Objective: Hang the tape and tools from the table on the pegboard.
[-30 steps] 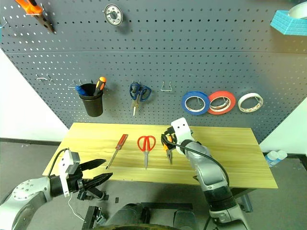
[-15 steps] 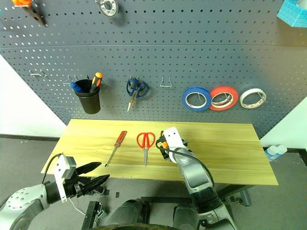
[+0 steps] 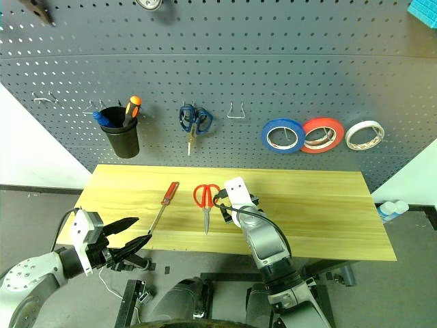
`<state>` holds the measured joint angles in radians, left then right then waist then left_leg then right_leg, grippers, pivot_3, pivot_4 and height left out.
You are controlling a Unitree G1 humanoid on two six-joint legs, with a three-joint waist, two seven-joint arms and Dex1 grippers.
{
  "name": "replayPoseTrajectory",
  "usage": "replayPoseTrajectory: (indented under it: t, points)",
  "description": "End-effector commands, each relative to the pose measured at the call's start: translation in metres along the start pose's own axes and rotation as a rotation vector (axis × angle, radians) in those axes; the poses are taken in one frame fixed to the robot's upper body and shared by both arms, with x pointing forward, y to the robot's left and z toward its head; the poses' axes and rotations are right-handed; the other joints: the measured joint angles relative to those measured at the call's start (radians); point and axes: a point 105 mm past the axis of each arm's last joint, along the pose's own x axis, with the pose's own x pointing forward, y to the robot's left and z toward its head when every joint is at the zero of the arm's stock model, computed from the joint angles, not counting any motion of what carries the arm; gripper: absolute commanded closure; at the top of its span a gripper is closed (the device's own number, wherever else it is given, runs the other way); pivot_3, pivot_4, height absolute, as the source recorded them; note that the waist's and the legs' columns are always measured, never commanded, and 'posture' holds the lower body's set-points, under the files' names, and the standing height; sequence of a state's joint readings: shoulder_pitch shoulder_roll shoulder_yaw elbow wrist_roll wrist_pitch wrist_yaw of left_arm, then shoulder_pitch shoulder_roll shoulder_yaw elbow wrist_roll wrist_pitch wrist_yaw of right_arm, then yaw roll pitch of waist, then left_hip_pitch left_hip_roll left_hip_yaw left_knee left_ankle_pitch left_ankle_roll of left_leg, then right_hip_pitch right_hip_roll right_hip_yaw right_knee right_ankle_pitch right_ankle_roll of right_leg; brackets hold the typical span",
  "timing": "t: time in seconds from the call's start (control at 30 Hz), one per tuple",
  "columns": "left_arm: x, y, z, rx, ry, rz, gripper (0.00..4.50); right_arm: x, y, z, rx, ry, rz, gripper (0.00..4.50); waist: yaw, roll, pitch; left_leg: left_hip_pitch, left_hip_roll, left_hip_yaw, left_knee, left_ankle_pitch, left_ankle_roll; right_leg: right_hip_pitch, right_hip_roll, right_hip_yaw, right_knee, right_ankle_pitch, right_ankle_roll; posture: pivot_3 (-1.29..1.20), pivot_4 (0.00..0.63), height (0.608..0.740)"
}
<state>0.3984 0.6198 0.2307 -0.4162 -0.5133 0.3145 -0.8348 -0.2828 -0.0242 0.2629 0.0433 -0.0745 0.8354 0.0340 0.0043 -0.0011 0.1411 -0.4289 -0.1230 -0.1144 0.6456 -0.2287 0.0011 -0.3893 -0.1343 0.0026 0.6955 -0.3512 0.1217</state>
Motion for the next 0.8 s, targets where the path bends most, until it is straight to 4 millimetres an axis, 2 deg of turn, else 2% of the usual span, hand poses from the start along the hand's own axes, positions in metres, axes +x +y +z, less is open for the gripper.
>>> replayPoseTrajectory:
  t: [0.03, 0.27, 0.53, 0.8]
  points:
    - [-0.003, 0.000, 0.013, 0.039, -0.038, 0.005, 0.99, -0.002, -0.003, 0.012, 0.013, -0.041, -0.029, 0.02, -0.002, -0.001, 0.005, 0.000, 0.000, 0.000, 0.000, 0.000, 0.000, 0.000, 0.000, 0.000, 0.000, 0.000, 0.000, 0.02, 0.182, 0.680]
    - [-0.007, -0.008, 0.012, 0.024, -0.026, -0.008, 0.99, 0.001, -0.004, 0.025, 0.118, -0.051, -0.111, 0.02, -0.021, -0.002, 0.024, -0.003, 0.000, 0.000, 0.000, 0.000, 0.000, -0.003, 0.000, 0.000, 0.000, 0.000, 0.000, 0.03, 0.201, 0.680]
    - [-0.008, -0.015, 0.009, 0.006, -0.017, -0.021, 0.99, 0.006, 0.019, 0.045, 0.111, -0.073, -0.097, 0.02, -0.021, -0.002, 0.037, -0.009, 0.000, 0.000, 0.000, 0.000, 0.000, -0.010, 0.000, 0.000, 0.001, 0.000, 0.000, 0.02, 0.215, 0.680]
    - [-0.009, -0.024, 0.010, -0.007, -0.019, -0.025, 0.99, 0.008, 0.023, 0.045, 0.102, -0.065, -0.090, 0.02, -0.024, -0.002, 0.044, -0.014, 0.000, 0.000, 0.001, 0.000, 0.000, -0.015, 0.000, 0.000, 0.003, 0.001, 0.001, 0.03, 0.236, 0.680]
